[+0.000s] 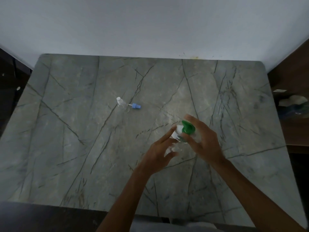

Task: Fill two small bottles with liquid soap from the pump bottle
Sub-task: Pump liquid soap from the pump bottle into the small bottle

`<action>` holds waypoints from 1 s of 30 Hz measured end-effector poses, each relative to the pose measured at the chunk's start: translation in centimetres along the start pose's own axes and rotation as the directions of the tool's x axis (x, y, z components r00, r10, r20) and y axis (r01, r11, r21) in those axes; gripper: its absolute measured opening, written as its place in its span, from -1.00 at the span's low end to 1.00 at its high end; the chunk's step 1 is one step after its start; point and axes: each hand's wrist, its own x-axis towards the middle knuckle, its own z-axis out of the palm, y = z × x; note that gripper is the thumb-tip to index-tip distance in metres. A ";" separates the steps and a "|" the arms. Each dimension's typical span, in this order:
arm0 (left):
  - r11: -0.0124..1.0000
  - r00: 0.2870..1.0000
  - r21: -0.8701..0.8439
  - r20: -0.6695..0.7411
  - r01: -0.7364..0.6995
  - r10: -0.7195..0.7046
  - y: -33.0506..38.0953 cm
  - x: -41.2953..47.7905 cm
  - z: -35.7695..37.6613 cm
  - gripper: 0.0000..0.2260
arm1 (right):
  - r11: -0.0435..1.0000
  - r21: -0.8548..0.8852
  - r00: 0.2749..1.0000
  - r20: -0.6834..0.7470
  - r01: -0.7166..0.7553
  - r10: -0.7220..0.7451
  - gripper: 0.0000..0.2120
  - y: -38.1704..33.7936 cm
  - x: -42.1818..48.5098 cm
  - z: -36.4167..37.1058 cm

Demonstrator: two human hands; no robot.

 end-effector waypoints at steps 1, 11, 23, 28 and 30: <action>1.000 1.000 0.001 -0.003 0.010 -0.010 0.1 -0.2 0.2 -0.59 | 1.000 -0.021 0.999 0.044 0.005 -0.004 -0.45 0.6 -0.3 0.0; 0.995 0.992 0.004 -0.076 0.104 -0.103 0.1 -2.7 -0.1 -0.68 | 0.998 0.000 0.994 0.097 -0.056 0.056 -0.35 3.7 0.0 2.5; 0.823 0.771 -0.442 -0.358 0.357 -0.527 4.0 -7.8 -4.9 -0.74 | 0.982 0.135 0.984 -0.102 -0.130 0.144 -0.26 0.9 1.3 3.4; 0.839 0.797 -0.486 -0.392 0.244 -0.459 5.9 -6.7 -7.6 -0.66 | 0.945 0.328 0.995 -0.094 0.012 0.019 -0.25 -5.6 1.7 0.9; 0.850 0.814 -0.491 -0.405 0.190 -0.416 6.6 -6.3 -8.7 -0.66 | 0.930 0.368 0.999 -0.038 0.018 -0.005 -0.23 -8.6 1.8 -0.2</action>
